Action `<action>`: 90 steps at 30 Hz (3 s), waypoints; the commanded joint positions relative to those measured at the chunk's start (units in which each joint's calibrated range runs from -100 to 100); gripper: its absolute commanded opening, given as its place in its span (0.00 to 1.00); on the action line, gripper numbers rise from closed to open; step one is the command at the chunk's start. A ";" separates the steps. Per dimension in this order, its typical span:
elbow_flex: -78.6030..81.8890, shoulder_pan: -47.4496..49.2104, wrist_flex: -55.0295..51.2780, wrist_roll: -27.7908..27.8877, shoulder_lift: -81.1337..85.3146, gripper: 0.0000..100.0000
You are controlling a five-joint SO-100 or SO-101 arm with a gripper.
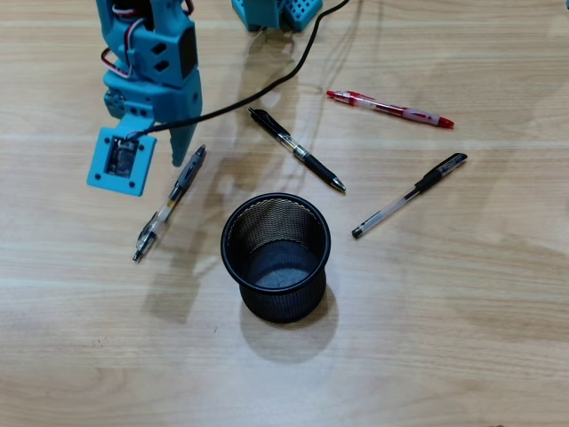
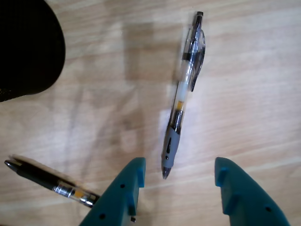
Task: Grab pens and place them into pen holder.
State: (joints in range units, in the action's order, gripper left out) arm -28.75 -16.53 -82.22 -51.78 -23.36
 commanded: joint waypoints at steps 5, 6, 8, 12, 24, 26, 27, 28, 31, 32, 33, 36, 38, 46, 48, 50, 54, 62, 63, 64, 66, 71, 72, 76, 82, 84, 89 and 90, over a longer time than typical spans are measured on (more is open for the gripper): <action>-2.38 -0.43 4.27 -0.21 -6.40 0.20; -2.38 -0.43 4.27 -0.21 -7.51 0.20; -2.38 -0.43 4.27 -0.26 -9.80 0.20; -2.38 -0.34 4.36 -0.31 -14.05 0.20; -2.29 -0.43 6.73 -0.37 -20.41 0.20; -2.29 -0.52 6.73 -0.37 -20.92 0.19; -2.29 -0.52 6.73 -0.37 -21.09 0.19; -2.29 -0.62 6.73 -0.37 -21.18 0.19; -2.20 -0.89 6.73 -0.37 -21.26 0.19; -2.20 -1.07 6.73 -0.37 -21.26 0.16; -2.11 -1.16 6.73 -0.37 -21.26 0.14; -1.30 -1.71 6.73 -0.26 -20.92 0.04; -1.30 -2.17 6.73 0.16 -20.75 0.02; -2.02 -2.81 6.64 0.26 -18.80 0.02; -1.93 -2.81 6.00 0.26 -16.51 0.02; -1.48 -2.90 5.82 0.32 -13.62 0.02; -1.39 -2.54 5.82 1.68 -7.51 0.02; 5.13 0.94 5.73 2.25 8.29 0.02; 7.03 1.49 5.82 2.20 11.01 0.02; 8.93 1.95 6.36 2.20 13.64 0.02; 12.73 2.95 6.64 2.04 19.16 0.02; 17.98 4.96 6.73 2.31 30.46 0.02; 18.61 5.51 6.73 2.31 32.15 0.02; 18.70 8.53 7.91 4.03 36.15 0.02; 18.70 16.94 18.12 6.13 37.16 0.02; 18.70 19.87 22.31 5.97 37.00 0.02; 18.79 26.00 35.43 4.03 36.66 0.02; 18.79 26.64 37.43 3.82 36.15 0.02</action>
State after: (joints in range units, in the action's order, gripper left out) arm -9.76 7.96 -50.88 -47.26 10.88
